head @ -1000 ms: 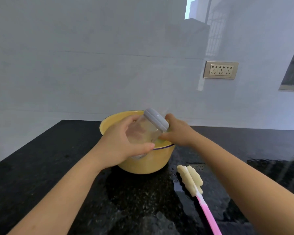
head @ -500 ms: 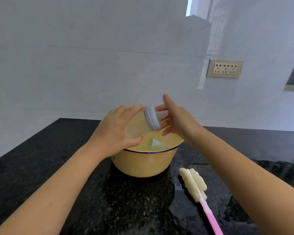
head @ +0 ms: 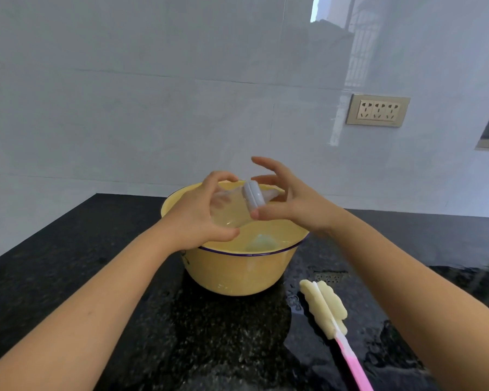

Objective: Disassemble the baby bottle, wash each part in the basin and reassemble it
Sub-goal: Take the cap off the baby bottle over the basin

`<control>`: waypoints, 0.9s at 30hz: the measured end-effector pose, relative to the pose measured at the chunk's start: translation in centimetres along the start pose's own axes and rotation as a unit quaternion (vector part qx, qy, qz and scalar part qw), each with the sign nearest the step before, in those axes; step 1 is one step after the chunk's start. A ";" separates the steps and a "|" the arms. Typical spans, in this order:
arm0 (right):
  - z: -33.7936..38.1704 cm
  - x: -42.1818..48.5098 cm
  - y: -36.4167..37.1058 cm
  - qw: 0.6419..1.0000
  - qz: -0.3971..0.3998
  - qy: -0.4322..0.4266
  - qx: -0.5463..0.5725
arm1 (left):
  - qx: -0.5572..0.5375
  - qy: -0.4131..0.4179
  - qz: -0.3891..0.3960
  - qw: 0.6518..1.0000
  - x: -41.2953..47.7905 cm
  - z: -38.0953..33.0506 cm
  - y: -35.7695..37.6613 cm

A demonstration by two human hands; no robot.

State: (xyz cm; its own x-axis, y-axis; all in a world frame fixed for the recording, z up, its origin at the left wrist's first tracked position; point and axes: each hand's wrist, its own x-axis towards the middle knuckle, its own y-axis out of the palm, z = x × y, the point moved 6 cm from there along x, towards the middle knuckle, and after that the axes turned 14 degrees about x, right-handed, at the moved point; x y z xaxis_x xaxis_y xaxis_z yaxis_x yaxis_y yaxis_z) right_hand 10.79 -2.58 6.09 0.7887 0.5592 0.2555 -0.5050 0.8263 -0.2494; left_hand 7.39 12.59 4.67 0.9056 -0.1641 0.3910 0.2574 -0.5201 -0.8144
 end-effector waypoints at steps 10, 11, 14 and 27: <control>-0.5 0.5 -0.1 0.999 0.010 0.052 0.011 | 0.014 -0.015 -0.020 1.000 0.3 0.7 0.2; -0.5 0.6 -0.1 0.998 0.002 0.061 0.010 | 0.019 -0.013 -0.016 1.000 0.3 0.6 0.3; -0.8 1.1 -0.4 0.993 -0.067 0.095 -0.033 | 0.026 -0.013 -0.010 1.000 0.3 0.5 0.4; 0.2 1.0 -0.9 0.997 0.041 -0.008 -0.057 | 0.037 -0.036 0.048 0.998 0.3 0.9 0.9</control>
State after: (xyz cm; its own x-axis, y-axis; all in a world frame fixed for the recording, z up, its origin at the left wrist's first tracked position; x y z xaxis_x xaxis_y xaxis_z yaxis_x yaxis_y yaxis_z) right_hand 11.94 -2.74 6.74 0.7399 0.6266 0.2448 -0.5237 0.7649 -0.3750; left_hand 8.16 12.83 3.70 0.9483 -0.1480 0.2808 0.1908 -0.4411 -0.8769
